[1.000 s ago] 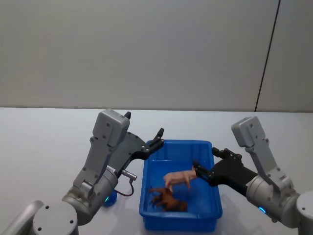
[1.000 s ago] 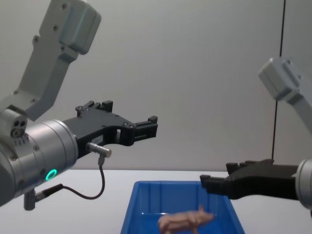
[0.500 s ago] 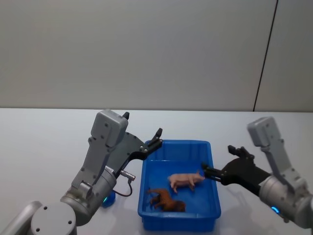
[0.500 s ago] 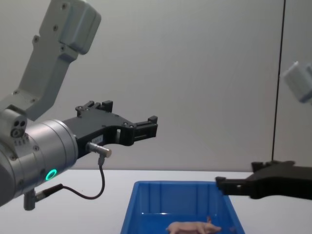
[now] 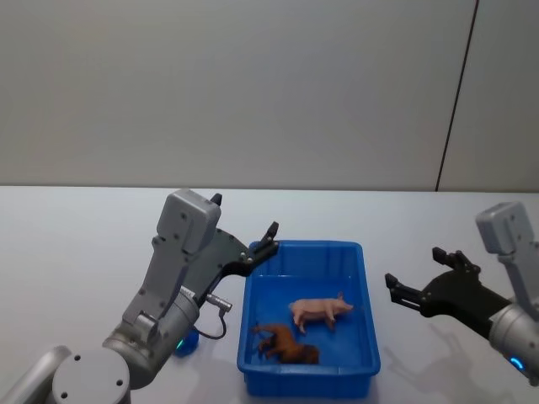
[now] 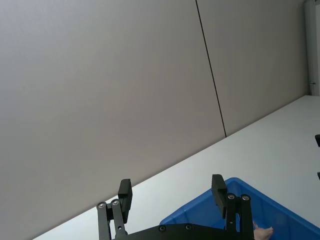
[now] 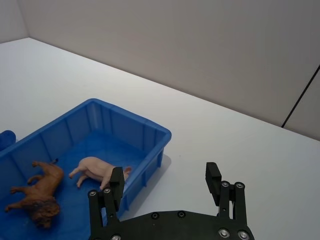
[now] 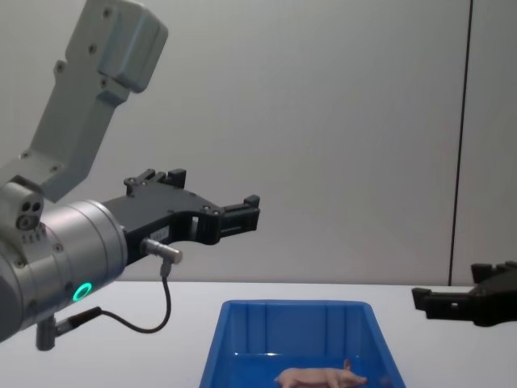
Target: Pick up the two dolls from the table and place them into the box.
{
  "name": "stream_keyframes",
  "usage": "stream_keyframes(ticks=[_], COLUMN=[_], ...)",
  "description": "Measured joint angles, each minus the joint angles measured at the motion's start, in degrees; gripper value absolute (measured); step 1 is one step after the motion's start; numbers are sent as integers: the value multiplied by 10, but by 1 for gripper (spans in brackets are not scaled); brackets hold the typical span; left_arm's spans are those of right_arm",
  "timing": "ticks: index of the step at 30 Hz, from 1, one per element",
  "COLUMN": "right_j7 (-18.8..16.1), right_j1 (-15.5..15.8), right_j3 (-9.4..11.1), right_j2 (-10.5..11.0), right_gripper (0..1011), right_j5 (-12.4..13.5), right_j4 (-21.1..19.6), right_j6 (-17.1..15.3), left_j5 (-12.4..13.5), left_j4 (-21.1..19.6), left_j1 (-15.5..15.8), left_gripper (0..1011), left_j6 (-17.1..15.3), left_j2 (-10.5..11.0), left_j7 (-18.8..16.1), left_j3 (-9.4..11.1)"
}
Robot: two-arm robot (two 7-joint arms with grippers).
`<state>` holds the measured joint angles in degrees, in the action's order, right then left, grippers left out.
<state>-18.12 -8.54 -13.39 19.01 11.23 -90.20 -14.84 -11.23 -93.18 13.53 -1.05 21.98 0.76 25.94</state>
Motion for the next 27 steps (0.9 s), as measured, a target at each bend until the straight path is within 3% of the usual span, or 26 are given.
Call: stream_keyframes(ticks=[11, 27], right_j7=[0, 0], right_j1=[8, 12], right_j3=[10, 15], right_j2=[13, 20], right_gripper=[1000, 1000], right_j5=[9, 13], right_j4=[-5, -7], right_j6=[7, 10], left_j5=[3, -40], left_j4=[-15, -26], left_j1=[-19, -77], left_gripper=[1003, 1003], left_j6=[-24, -56], left_j2=[19, 70], left_j7=[-2, -15], left_j3=[-6, -20])
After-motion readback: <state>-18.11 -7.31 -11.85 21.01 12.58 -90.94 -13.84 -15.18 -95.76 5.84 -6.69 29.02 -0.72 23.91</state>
